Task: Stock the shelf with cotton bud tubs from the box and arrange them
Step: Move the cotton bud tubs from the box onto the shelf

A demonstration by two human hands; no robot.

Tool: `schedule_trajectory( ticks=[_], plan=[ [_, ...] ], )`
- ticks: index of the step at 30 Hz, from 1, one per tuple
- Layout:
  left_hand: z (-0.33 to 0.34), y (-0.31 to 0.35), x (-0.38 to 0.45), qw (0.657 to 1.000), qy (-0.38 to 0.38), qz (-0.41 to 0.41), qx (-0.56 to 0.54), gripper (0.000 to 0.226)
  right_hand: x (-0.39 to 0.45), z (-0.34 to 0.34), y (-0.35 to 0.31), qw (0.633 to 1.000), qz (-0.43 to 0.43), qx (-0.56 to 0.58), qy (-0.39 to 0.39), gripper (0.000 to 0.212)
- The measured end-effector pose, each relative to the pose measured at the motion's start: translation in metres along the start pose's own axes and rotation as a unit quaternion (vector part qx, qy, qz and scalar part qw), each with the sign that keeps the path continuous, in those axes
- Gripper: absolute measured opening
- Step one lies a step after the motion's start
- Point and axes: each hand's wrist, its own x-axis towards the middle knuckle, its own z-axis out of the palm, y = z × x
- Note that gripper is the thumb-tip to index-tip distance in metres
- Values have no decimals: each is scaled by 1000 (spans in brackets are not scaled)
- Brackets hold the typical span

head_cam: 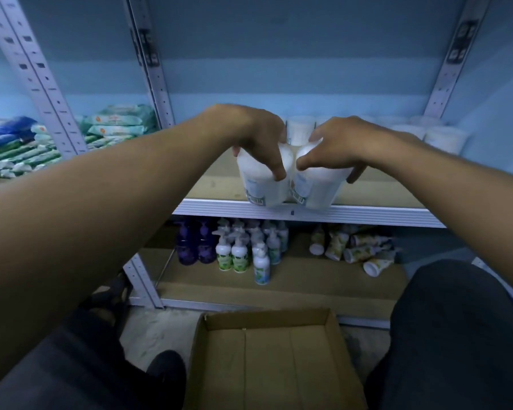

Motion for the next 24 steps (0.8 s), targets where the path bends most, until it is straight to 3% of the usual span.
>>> schedule_trajectory(
  ticks=[3, 15, 24],
  plan=[
    [-8, 2, 12, 1000, 11, 9, 1, 73, 14, -3, -1, 1000, 8, -7, 0, 76],
    [7, -5, 66, 999, -18, 14, -26, 89, 65, 17, 13, 998, 36, -11, -47, 76],
    [20, -13, 89, 999, -41, 5, -30, 75, 79, 26, 18, 999, -7, -34, -36, 59]
  ],
)
